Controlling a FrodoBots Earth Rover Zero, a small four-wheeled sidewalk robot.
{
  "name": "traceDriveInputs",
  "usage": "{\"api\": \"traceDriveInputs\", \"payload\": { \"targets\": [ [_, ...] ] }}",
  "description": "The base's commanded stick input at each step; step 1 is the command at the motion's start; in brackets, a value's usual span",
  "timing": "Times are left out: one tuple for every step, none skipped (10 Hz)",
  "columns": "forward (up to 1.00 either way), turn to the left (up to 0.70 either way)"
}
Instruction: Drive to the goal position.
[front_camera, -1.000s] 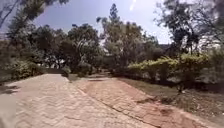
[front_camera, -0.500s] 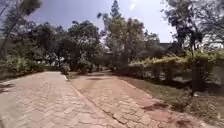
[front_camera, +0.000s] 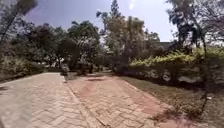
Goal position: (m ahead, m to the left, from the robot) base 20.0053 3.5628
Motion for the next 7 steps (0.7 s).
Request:
{"api": "traceDriveInputs", "payload": {
  "targets": [
    [0.7, 0.0],
    [0.7, 0.0],
    [0.7, 0.35],
    [0.7, 0.35],
    [0.7, 0.35],
    [0.7, 0.18],
    [0.7, 0.01]
  ]
}}
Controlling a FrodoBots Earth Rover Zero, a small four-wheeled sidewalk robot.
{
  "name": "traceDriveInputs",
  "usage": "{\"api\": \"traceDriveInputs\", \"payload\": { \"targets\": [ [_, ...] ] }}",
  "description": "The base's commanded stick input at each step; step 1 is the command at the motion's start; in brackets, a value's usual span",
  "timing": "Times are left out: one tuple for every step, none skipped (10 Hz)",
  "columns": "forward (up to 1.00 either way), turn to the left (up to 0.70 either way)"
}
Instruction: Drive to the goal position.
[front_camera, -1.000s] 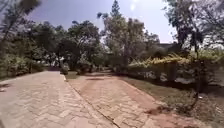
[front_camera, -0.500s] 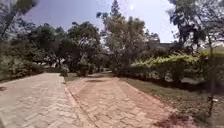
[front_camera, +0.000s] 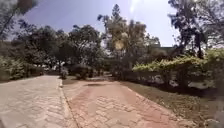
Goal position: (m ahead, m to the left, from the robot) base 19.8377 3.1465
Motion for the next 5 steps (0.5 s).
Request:
{"api": "traceDriveInputs", "payload": {
  "targets": [
    [0.7, 0.0],
    [0.7, 0.0],
    [0.7, 0.0],
    [0.7, 0.0],
    [0.7, 0.0]
  ]
}}
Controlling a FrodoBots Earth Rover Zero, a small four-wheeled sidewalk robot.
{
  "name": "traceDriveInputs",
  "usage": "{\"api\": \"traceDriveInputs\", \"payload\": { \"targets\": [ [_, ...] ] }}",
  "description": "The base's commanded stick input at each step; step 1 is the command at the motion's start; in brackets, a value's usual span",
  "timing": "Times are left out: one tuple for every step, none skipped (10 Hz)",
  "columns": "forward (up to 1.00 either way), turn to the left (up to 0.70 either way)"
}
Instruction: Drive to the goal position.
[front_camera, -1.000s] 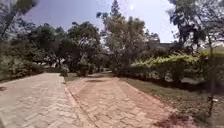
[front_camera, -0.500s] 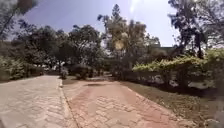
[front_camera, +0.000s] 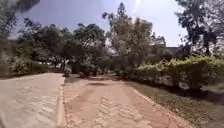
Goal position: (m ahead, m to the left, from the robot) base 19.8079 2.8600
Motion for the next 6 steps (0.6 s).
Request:
{"api": "traceDriveInputs", "payload": {
  "targets": [
    [0.7, 0.0],
    [0.7, 0.0],
    [0.7, 0.0],
    [0.7, 0.0],
    [0.7, 0.0],
    [0.7, 0.0]
  ]
}}
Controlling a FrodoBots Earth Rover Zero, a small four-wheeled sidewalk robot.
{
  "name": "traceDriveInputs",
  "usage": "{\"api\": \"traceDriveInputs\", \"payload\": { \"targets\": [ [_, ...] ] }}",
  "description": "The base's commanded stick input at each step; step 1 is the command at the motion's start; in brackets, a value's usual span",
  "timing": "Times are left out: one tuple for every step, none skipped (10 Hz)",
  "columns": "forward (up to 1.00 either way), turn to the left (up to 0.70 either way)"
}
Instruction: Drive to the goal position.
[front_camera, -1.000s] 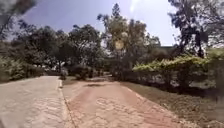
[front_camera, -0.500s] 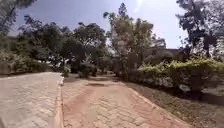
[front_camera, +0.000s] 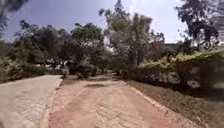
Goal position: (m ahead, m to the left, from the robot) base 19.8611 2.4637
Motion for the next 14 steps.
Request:
{"api": "traceDriveInputs", "payload": {
  "targets": [
    [0.7, 0.0],
    [0.7, 0.0],
    [0.7, 0.26],
    [0.7, 0.32],
    [0.7, 0.35],
    [0.7, 0.35],
    [0.7, 0.29],
    [0.7, 0.09],
    [0.7, 0.0],
    [0.7, 0.0],
    [0.7, 0.0],
    [0.7, 0.0],
    [0.7, 0.0],
    [0.7, 0.0]
  ]
}}
